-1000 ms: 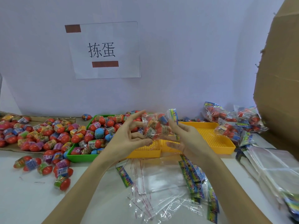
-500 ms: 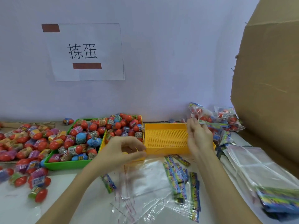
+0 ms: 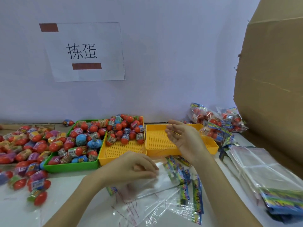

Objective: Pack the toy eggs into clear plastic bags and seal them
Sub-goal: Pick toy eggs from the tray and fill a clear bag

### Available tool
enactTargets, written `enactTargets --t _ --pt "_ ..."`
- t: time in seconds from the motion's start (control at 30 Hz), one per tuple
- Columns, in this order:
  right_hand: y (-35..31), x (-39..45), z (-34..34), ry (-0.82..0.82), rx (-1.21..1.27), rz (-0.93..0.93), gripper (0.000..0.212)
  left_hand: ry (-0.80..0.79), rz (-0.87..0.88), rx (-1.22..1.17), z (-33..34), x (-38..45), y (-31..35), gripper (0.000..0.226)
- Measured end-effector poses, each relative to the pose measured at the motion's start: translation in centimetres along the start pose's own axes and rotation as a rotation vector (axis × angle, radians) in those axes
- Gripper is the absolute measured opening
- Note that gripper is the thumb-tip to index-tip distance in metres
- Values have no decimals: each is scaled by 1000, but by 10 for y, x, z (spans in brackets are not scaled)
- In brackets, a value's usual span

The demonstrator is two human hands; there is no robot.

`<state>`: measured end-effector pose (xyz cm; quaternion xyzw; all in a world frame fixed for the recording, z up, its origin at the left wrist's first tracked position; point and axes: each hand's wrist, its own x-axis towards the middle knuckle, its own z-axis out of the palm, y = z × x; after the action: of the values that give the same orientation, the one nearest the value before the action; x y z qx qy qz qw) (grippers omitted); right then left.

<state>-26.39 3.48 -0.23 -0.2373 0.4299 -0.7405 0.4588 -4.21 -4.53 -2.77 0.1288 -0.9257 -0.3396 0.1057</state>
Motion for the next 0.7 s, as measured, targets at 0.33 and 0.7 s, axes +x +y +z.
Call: enactTargets --t 0.33,0.7 --pt "12 -8 16 -368 -454 5 50 423 -261 -783 -23 -4 1 35" --pt "18 0 10 51 -468 -286 11 491 -226 -1226 -29 -4 3 67"
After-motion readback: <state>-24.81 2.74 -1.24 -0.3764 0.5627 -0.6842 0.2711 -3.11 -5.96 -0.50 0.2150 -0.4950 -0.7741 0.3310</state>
